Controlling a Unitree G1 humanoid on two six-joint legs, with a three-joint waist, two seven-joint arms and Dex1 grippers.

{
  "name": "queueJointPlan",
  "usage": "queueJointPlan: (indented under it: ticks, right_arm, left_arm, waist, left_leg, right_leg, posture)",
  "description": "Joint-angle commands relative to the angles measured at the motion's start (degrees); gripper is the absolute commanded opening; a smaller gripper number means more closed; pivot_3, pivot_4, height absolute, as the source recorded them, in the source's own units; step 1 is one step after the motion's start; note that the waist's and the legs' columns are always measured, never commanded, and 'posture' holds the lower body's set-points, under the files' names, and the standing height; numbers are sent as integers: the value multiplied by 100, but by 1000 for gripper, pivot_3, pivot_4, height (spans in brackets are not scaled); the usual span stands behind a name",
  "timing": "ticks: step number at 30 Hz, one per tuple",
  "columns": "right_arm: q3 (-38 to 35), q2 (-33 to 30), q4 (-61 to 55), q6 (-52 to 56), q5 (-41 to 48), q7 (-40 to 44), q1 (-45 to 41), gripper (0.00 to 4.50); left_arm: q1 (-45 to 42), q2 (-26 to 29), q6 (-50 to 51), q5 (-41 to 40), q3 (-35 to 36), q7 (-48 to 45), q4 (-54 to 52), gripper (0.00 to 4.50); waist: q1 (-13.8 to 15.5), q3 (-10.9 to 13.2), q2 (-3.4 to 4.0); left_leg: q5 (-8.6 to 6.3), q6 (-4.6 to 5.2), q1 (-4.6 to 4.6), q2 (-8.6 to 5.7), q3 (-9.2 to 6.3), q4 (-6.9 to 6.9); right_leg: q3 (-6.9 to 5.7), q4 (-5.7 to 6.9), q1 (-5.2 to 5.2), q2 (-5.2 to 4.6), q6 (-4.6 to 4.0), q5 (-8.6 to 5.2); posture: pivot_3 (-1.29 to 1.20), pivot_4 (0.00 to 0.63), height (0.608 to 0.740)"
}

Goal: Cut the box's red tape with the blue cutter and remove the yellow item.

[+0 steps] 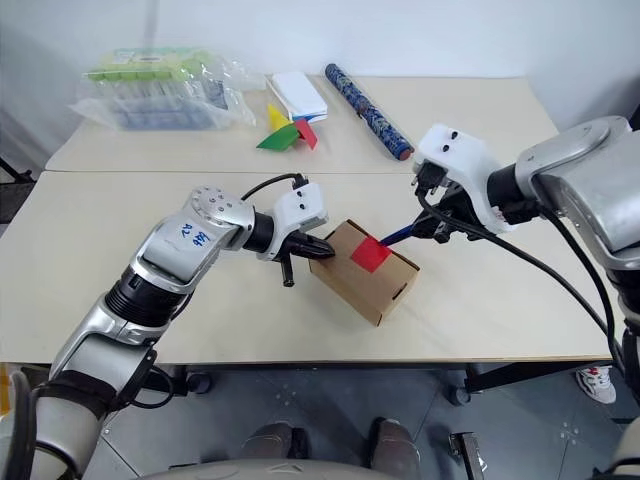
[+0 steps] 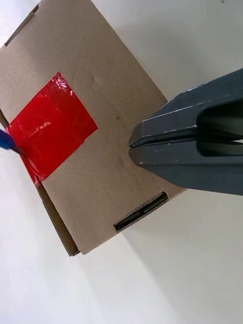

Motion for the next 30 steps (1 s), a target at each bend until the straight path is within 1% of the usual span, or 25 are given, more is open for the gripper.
queueJointPlan:
  ticks: [1,11,18,21,25,30]
  right_arm:
    - [-11,-338,-249,-73,162,415,19,162]
    - [59,-757,-386,-262,100,845,135,162]
    - [-153,-955,-314,-343,49,902,253,162]
    - [-453,-998,-160,-365,68,822,280,162]
    - [-1032,-862,159,-271,163,624,137,162]
    - [-1908,-980,424,-22,415,446,37,162]
  left_arm:
    - [232,-18,265,268,-416,137,375,0]
    - [188,-94,201,321,-403,185,533,0]
    - [163,-125,112,368,-393,191,683,0]
    - [152,-130,69,390,-396,183,738,0]
    - [130,-133,13,419,-401,151,806,0]
    - [88,-142,-105,451,-421,106,911,0]
  waist:
    - [3,-1,-1]
    - [6,-7,-2]
    - [8,-11,-4]
    - [8,-11,-4]
    - [5,-11,-4]
    - [4,-11,-5]
  left_leg:
    - [0,1,0,0,0,1]
    - [-3,5,12,0,1,4]
    - [-4,7,16,0,-4,10]
    - [-4,9,17,0,-7,13]
    - [-3,14,20,0,-9,16]
    - [-1,18,24,4,-5,17]
  right_leg:
    - [1,0,0,0,0,0]
    - [20,-4,7,0,-1,0]
    - [29,-5,11,-1,-2,-1]
    - [35,-6,13,-2,-2,-1]
    - [48,-9,12,-3,-3,0]
    - [58,-10,12,-3,-10,4]
  posture:
    - [0,150,740]
    - [0,150,740]
    - [0,150,740]
    - [0,150,740]
    - [0,150,740]
    - [0,150,740]
